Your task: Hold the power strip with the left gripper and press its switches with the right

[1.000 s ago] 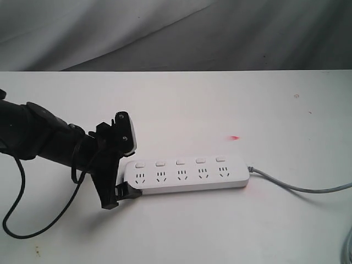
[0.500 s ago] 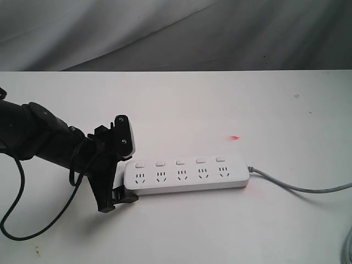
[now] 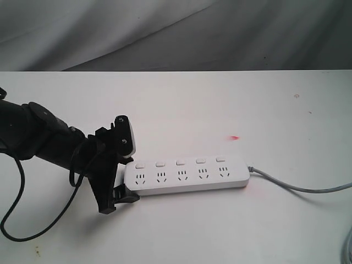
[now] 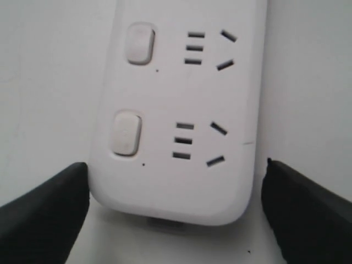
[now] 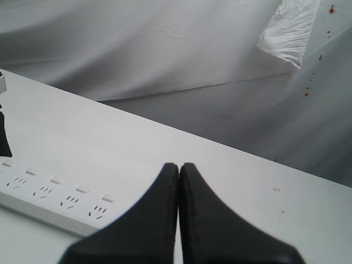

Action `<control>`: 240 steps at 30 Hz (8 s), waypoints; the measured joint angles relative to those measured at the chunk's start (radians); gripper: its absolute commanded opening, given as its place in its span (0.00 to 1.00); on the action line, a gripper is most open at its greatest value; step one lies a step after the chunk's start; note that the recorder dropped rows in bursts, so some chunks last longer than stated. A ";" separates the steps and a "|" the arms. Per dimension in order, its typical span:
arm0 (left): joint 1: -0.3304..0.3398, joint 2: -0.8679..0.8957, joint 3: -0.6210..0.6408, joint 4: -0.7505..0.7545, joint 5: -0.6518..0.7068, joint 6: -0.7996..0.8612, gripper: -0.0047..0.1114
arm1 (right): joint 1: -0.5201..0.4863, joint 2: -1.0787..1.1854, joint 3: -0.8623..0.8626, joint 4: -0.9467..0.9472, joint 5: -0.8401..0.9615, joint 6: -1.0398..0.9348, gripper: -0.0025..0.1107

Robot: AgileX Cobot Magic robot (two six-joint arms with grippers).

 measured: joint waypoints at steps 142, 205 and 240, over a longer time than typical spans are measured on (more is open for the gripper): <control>0.000 0.000 -0.001 0.002 -0.008 0.000 0.52 | 0.092 2.016 -1.423 0.875 0.749 -1.272 0.39; 0.000 0.000 -0.001 0.002 -0.008 0.000 0.52 | 0.209 2.203 -1.423 1.062 0.468 -1.466 0.48; 0.000 0.000 -0.001 0.002 -0.008 0.000 0.52 | 0.221 2.203 -1.423 1.047 0.479 -1.479 0.48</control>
